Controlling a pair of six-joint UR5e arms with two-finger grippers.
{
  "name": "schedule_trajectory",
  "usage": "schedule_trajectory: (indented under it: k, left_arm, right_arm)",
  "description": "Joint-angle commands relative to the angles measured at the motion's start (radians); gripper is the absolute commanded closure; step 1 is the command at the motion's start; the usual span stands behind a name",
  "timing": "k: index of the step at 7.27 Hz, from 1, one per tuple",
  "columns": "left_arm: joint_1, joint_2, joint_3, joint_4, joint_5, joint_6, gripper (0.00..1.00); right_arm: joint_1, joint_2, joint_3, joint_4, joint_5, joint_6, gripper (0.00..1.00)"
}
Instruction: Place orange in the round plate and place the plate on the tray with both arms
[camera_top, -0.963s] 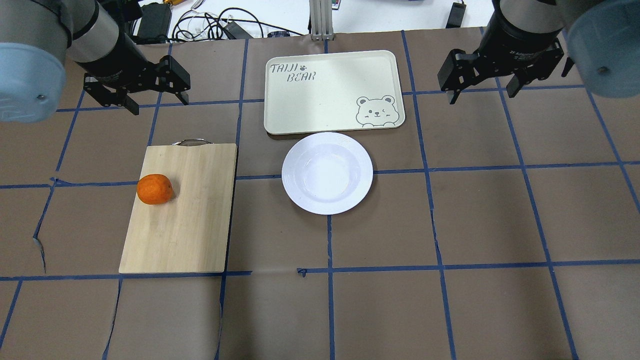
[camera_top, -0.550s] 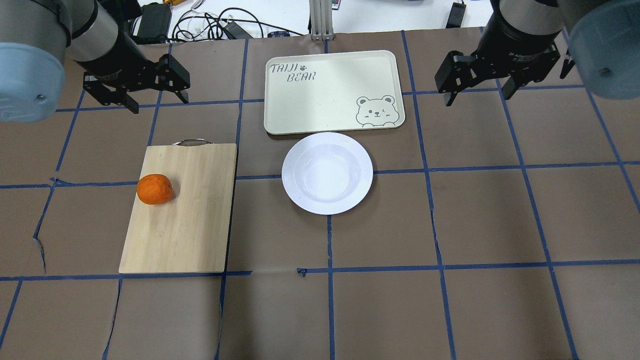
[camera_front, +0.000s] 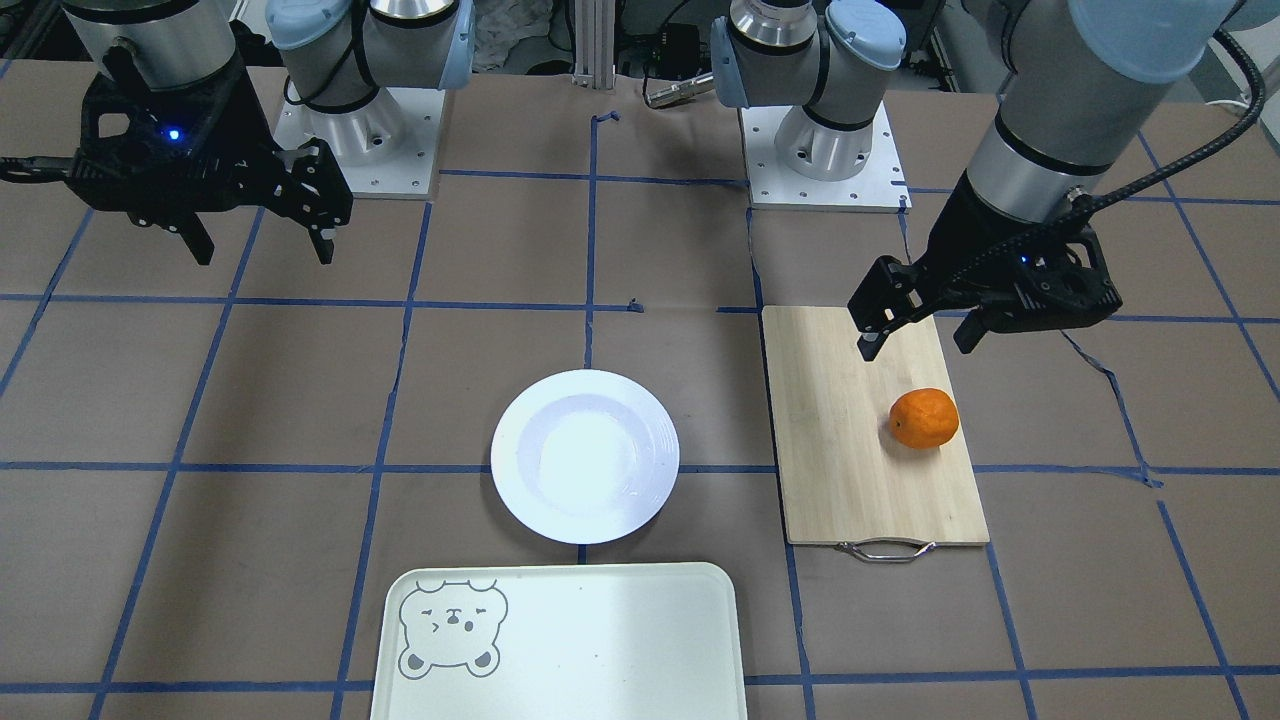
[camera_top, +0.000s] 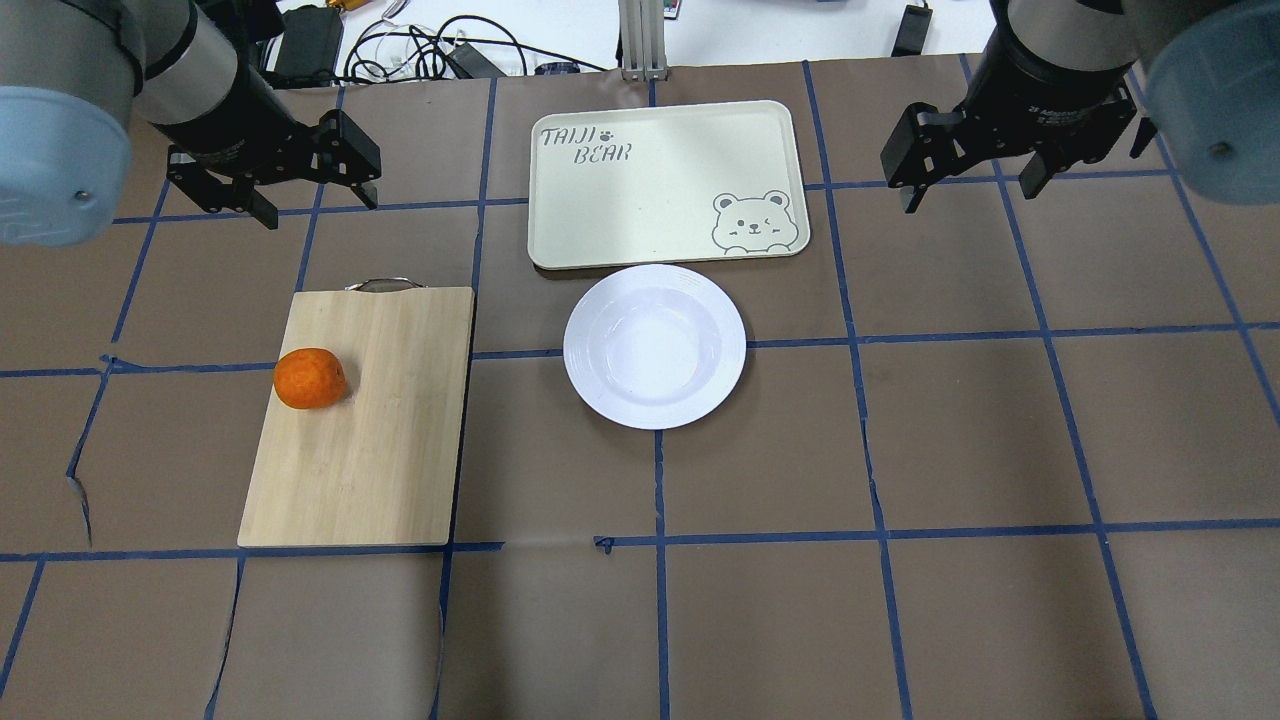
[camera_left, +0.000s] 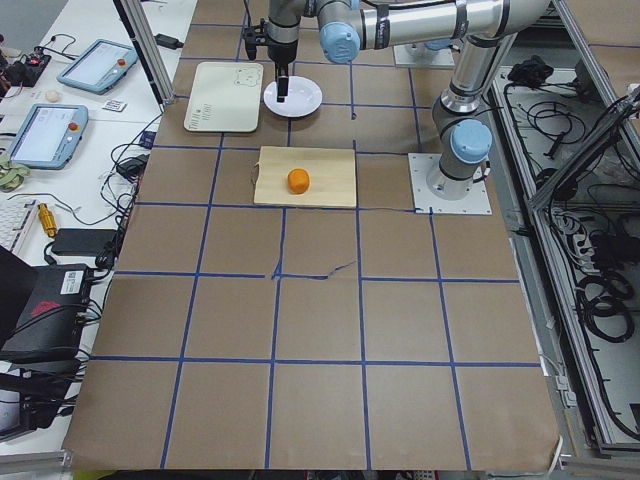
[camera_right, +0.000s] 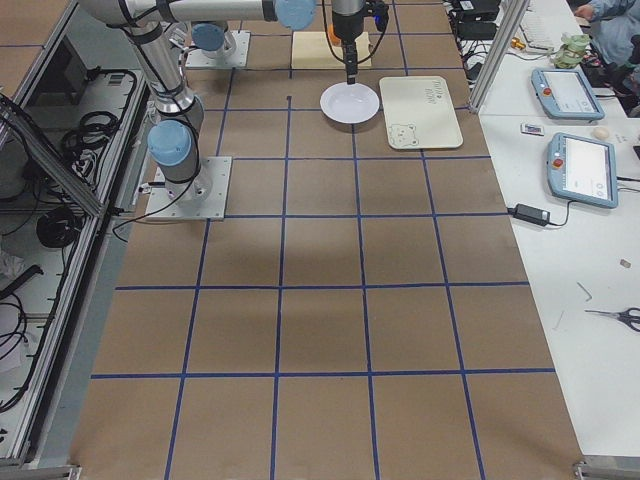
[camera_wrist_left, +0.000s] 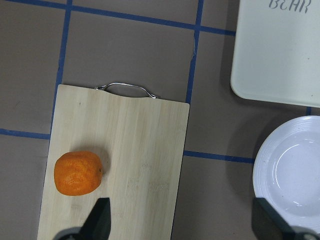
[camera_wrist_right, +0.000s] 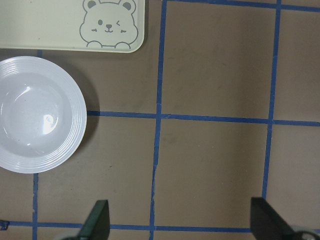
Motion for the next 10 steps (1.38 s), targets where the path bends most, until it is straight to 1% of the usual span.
schedule_trajectory:
  k: [1,3,4,6,8,9,10]
  left_arm:
    - [0.001,0.002,-0.001,-0.007,0.005,0.001,0.0]
    - [0.0,-0.007,-0.003,-0.012,0.002,0.003,0.0]
    - [-0.01,0.016,-0.01,-0.044,0.003,0.007,0.0]
    - [-0.011,0.042,-0.011,-0.113,0.005,0.084,0.0]
    - [-0.007,0.053,-0.012,-0.151,0.012,0.185,0.0]
    - [-0.004,0.051,-0.014,-0.152,0.015,0.19,0.0]
    - [0.013,0.051,-0.015,-0.161,0.044,0.212,0.0]
  right_arm:
    - [0.002,0.001,0.001,0.0,-0.002,0.004,0.0]
    - [0.002,0.004,0.002,0.0,-0.002,0.001,0.0]
    - [0.0,0.004,0.002,-0.003,-0.002,-0.002,0.0]
    - [0.002,0.007,0.002,-0.003,0.0,-0.007,0.0]
    - [0.0,0.007,0.007,-0.003,-0.002,-0.006,0.0]
    - [-0.001,0.007,0.008,-0.013,0.0,-0.006,0.0]
    - [0.0,0.008,0.008,-0.015,0.0,-0.006,0.0]
